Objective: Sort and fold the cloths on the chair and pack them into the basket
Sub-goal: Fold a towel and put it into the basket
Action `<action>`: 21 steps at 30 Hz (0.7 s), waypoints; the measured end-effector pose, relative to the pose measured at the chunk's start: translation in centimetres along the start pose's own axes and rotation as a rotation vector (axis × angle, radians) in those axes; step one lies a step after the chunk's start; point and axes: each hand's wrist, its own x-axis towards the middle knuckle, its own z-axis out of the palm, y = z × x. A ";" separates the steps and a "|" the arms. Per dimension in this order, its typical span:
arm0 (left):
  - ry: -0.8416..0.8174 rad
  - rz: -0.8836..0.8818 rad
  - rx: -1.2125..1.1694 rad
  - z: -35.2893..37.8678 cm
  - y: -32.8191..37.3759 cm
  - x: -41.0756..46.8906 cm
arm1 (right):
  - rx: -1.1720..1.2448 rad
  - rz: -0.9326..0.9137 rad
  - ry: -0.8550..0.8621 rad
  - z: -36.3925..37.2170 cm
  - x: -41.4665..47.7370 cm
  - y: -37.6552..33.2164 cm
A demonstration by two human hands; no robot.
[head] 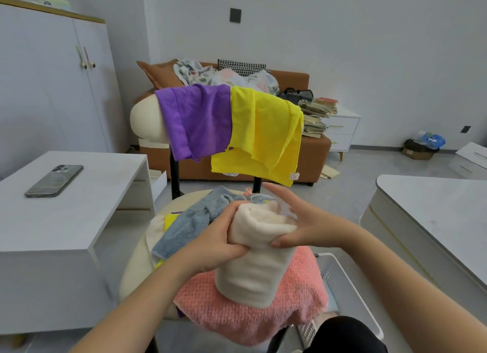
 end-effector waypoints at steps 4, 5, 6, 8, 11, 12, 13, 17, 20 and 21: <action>0.002 0.085 0.128 -0.3 1.3 -1.2 | -0.442 -0.071 -0.052 -0.1 -0.5 -2.1; 0.014 0.110 0.161 -0.4 1.5 -1.4 | -0.513 -0.082 -0.036 -0.1 -0.5 -2.5; 0.019 0.133 0.201 -0.5 1.6 -1.6 | -0.551 -0.096 -0.012 -0.1 -0.5 -2.9; 0.018 0.173 0.318 -0.9 2.1 -1.7 | -0.532 -0.112 0.017 -0.2 -0.4 -3.3; 0.052 0.228 0.519 -1.4 3.1 -1.5 | -0.485 -0.145 0.008 -0.5 -0.4 -3.7; 0.063 0.247 0.573 -1.7 3.4 -1.4 | -0.495 -0.152 0.003 -0.6 -0.3 -3.7; 0.062 0.264 0.626 -2.0 3.6 -1.3 | -0.505 -0.157 -0.003 -0.6 -0.3 -3.8; 0.032 0.321 0.804 -2.6 3.5 -0.7 | -0.517 -0.174 -0.001 -0.3 -0.1 -3.7; 0.063 0.334 0.863 -2.5 3.3 -0.4 | -0.541 -0.178 0.021 -0.2 0.2 -3.5; 0.079 0.318 0.858 -2.4 3.2 -0.3 | -0.551 -0.179 0.021 -0.2 0.3 -3.4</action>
